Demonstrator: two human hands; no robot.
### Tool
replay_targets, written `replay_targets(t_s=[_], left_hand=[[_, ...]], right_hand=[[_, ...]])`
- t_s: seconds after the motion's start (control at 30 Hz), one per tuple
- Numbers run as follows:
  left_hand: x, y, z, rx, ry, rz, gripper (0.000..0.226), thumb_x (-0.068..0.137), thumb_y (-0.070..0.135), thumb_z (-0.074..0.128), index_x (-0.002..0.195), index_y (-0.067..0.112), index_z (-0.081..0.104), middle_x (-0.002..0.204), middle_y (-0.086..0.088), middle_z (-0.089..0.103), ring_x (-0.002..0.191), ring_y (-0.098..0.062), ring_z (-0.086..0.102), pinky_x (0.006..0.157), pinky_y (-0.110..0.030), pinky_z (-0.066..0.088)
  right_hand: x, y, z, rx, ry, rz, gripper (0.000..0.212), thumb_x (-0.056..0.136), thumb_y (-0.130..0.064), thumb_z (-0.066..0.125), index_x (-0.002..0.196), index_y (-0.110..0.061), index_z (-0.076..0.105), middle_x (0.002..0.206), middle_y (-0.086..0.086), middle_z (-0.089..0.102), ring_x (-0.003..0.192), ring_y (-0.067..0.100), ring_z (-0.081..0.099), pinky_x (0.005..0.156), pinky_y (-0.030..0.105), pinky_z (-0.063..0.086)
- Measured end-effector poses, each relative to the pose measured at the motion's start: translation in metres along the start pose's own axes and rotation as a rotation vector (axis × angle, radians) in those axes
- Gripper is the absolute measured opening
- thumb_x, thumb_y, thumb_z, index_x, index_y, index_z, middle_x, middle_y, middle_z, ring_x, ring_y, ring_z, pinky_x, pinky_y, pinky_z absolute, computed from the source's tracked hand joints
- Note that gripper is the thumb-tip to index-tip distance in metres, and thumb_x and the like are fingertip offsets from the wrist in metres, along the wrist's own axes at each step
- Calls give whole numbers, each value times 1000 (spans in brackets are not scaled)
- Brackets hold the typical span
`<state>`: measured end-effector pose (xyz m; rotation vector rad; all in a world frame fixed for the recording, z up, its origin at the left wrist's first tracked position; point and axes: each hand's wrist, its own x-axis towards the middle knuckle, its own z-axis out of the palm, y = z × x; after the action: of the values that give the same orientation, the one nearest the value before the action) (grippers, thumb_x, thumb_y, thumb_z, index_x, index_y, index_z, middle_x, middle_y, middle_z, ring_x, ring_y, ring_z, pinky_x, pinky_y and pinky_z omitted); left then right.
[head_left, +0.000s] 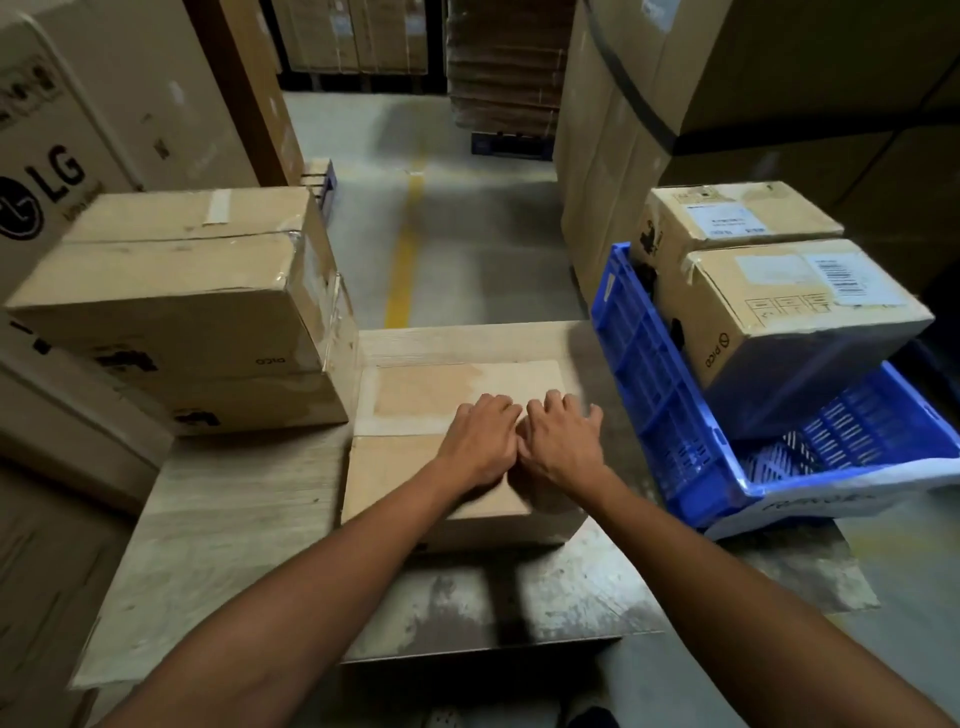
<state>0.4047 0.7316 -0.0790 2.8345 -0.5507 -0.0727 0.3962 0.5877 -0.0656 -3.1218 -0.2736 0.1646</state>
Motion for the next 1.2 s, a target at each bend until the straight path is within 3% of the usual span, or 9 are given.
replay_targets(t_s=[0.1,0.17,0.37,0.47,0.6,0.73,0.87,1.03,1.2], left_hand=[[5,-18,6,5,-30,-81,53,104,39,32,155,21,32,165,-4,21,150,-24,20,121,-46,17],[6,-26,12,10,-72,-107,57,105,45,28,158,24,23,168,1,10,154,-20,8,124,-46,9],[8,-32,7,-52,-88,-91,56,106,45,33,158,27,24,168,3,11,154,-17,7,123,-42,7],[2,-37,3,-15,-21,-235,54,106,41,33,157,25,23,168,0,9,154,-20,5,125,-46,7],[-9,-67,-8,-47,141,-637,63,102,41,41,158,27,16,168,-10,3,154,-30,0,121,-53,2],[-2,-90,-31,-389,176,-880,67,98,30,52,157,23,22,159,-17,25,144,-40,27,116,-51,28],[3,-96,-47,-568,243,-904,63,96,28,52,155,23,31,150,-16,41,136,-39,38,110,-44,36],[-9,-87,-71,-664,399,-881,56,94,30,55,148,27,45,149,-11,37,136,-33,39,111,-41,35],[-27,-82,-100,-689,525,-803,37,94,29,58,131,23,63,137,-13,38,125,-34,47,102,-29,36]], right_hand=[[16,4,7,49,-29,-36,60,100,-60,29,141,-17,42,149,13,39,137,30,37,107,53,40],[18,7,18,77,-78,-46,73,101,-63,23,157,-16,23,167,13,14,153,34,12,118,53,30],[9,5,40,122,6,-35,83,98,-69,-2,162,-18,10,169,8,-5,155,28,-13,125,49,15],[8,5,37,177,24,-5,78,99,-68,13,160,-20,17,169,9,-1,156,28,-8,124,49,18],[7,4,26,356,44,124,65,96,-62,46,147,-23,33,167,20,1,155,35,3,120,48,24],[19,1,15,526,18,231,61,95,-48,61,145,-20,38,164,17,19,144,35,36,107,48,44],[29,-1,-4,728,72,398,70,92,-40,68,152,-21,36,146,16,43,125,34,54,102,45,48],[23,-6,-36,733,227,560,75,92,-68,52,156,-39,26,136,18,36,118,38,48,100,52,47],[7,-11,-58,795,395,569,61,91,-70,49,142,-38,40,128,14,34,110,33,48,92,48,50]])
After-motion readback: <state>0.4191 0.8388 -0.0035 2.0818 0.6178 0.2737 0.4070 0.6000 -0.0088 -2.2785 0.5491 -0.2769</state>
